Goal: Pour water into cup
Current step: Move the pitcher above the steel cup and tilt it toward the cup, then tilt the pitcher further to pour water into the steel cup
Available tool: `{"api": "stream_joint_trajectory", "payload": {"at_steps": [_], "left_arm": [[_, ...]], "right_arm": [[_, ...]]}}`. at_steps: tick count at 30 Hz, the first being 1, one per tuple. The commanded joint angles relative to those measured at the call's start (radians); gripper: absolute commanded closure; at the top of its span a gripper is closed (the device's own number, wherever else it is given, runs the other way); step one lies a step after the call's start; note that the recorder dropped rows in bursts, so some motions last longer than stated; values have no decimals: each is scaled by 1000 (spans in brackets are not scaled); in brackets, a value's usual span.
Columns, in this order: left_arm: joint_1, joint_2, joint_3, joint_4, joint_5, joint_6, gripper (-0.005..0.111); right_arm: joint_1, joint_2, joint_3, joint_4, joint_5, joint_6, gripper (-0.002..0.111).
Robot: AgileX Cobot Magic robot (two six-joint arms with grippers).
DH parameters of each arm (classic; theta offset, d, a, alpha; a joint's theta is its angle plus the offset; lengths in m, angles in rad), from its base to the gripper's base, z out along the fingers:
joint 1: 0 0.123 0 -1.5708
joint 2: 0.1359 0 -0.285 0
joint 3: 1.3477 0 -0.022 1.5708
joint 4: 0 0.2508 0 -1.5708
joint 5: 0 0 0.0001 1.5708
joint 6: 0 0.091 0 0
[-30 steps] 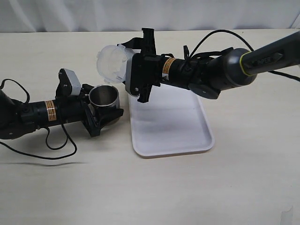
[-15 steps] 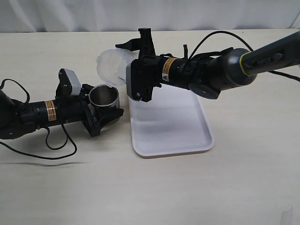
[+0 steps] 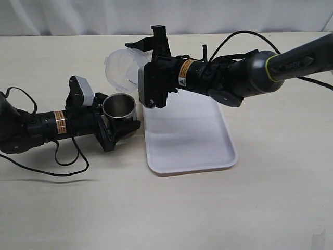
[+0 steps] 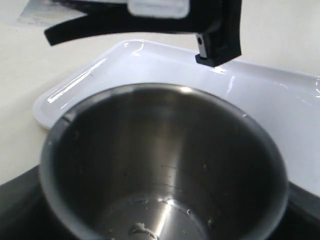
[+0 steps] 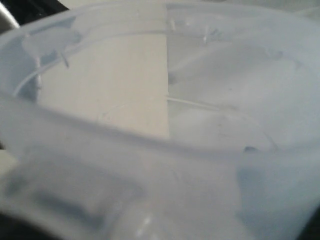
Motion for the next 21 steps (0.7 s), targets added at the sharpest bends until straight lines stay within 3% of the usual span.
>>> {"api": "stream_joint_trajectory", "payload": {"at_steps": [1,21], "left_arm": [[-6,2,-7,-6,-16,-8,107],[-6,2,-7,-4,-16,-8,107]], "right_arm": [[0,-11,-10,13,-32,-41,104],[0,-11,-10,13,-16,-167,104]]}}
